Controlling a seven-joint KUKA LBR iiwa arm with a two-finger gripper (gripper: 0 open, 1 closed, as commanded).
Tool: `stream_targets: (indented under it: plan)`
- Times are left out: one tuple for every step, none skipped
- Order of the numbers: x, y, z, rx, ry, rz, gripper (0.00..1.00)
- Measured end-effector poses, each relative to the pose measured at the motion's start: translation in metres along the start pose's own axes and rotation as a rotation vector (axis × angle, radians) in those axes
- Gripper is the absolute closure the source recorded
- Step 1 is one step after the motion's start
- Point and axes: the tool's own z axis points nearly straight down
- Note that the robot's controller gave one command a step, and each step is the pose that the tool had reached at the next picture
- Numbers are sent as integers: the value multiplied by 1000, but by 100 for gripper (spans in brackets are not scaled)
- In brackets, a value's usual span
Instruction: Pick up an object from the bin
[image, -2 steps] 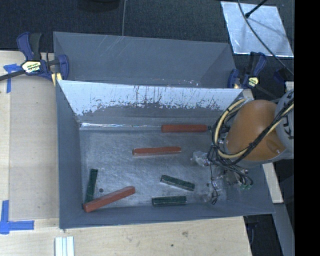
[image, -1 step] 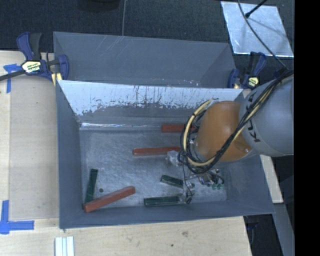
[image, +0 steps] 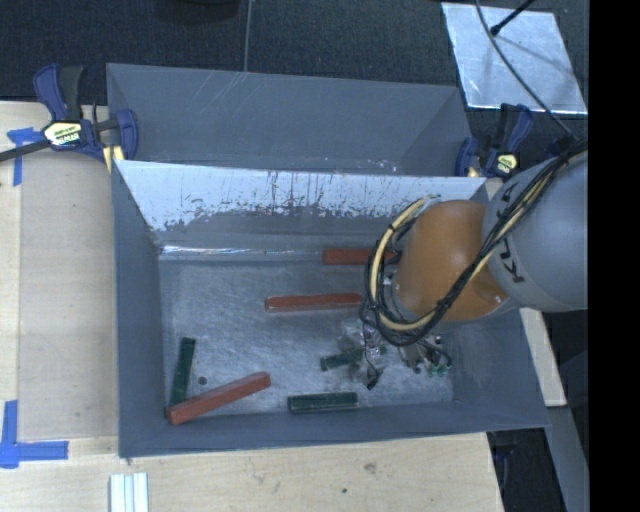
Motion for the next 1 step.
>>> stream_targets:
  plan:
    - [-12, 8, -132, 2, -8, -17, 100]
